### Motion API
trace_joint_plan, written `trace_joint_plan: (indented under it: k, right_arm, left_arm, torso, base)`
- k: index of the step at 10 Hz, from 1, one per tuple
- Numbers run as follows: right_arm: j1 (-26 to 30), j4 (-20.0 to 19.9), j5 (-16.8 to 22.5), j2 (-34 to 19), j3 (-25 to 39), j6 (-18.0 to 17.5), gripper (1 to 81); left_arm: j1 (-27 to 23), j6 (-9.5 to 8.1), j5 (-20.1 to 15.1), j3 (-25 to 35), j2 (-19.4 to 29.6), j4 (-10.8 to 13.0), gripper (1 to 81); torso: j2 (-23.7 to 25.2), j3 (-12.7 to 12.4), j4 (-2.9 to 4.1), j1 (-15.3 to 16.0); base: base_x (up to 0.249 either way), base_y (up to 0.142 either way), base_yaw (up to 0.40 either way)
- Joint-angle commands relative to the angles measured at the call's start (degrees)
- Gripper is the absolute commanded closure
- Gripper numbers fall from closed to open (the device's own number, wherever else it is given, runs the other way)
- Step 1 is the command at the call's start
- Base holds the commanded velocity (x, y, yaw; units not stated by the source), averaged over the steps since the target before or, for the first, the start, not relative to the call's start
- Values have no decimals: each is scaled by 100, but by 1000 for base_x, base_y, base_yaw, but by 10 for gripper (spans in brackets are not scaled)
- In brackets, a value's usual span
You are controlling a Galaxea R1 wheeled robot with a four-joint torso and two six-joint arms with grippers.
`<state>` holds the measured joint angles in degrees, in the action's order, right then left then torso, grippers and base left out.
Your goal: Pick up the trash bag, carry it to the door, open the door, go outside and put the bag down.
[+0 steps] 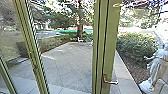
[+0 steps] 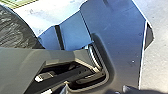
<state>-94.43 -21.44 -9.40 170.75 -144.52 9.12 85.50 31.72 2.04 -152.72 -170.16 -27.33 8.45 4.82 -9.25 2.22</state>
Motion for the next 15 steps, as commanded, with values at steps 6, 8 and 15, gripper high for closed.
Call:
trace_joint_plan:
  k: [6,8,15]
  right_arm:
    - [192,96,351,49,30,20,10]
    - [191,105,351,49,30,20,10]
    - [191,26,342,32,47,20,10]
  left_arm:
    - [-345,54,-327,-3,34,61,811]
    - [-345,45,-335,-3,51,35,811]
    - [-372,1,-353,-3,77,-27,811]
  torso:
    - [0,0,0,0]
    - [0,0,0,0]
    - [0,0,0,0]
  base:
    - [0,0,205]
    - [0,0,94]
    - [0,0,0]
